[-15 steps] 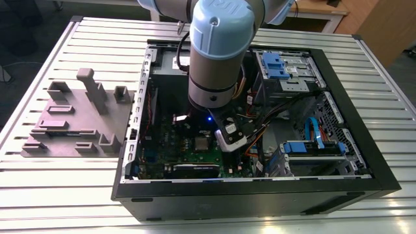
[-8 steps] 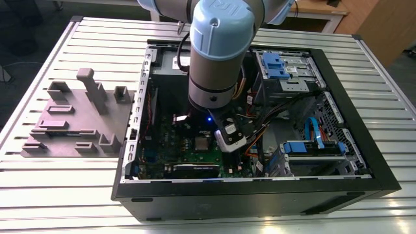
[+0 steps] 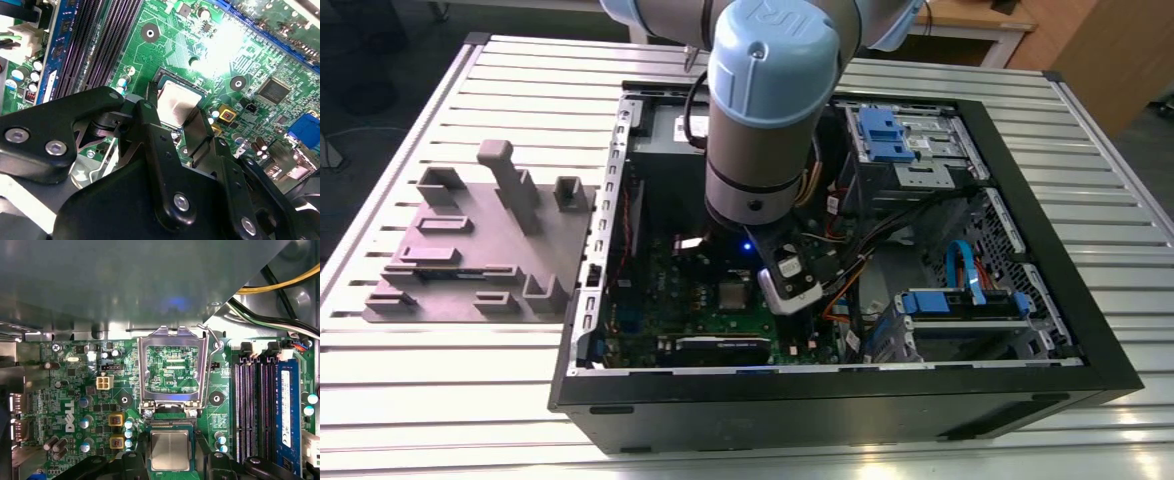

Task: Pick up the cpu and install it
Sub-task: 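Place the cpu into insertion slot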

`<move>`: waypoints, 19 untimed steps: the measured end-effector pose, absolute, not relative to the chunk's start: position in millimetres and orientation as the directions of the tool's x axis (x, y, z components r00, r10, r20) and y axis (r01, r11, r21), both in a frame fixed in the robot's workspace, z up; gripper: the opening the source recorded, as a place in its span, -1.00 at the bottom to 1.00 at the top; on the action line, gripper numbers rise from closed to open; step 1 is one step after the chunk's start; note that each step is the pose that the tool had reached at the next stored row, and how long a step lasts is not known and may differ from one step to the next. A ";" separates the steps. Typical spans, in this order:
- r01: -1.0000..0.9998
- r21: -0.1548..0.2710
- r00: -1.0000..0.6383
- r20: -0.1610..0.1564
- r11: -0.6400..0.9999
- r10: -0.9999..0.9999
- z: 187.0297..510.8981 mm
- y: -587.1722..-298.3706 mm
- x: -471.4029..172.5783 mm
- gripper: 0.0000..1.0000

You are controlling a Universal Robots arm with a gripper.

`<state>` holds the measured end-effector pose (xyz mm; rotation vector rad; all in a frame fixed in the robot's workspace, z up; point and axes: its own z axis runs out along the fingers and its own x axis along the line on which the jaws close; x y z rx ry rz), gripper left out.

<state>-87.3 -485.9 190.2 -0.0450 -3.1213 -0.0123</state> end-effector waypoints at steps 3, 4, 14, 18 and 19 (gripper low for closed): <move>0.029 0.008 -0.999 0.020 1.000 0.029 190.0 -485.9 -86.8 -0.09; 0.029 0.008 -0.999 0.020 1.000 0.029 190.0 -485.9 -86.3 -0.09; 0.038 0.008 -0.999 0.020 0.999 0.038 189.0 -485.8 -85.2 -0.09; 0.040 0.008 -0.999 0.020 0.999 0.040 188.9 -485.7 -85.4 -0.09; 0.040 0.008 -0.999 0.020 0.999 0.040 188.8 -485.7 -85.4 -0.09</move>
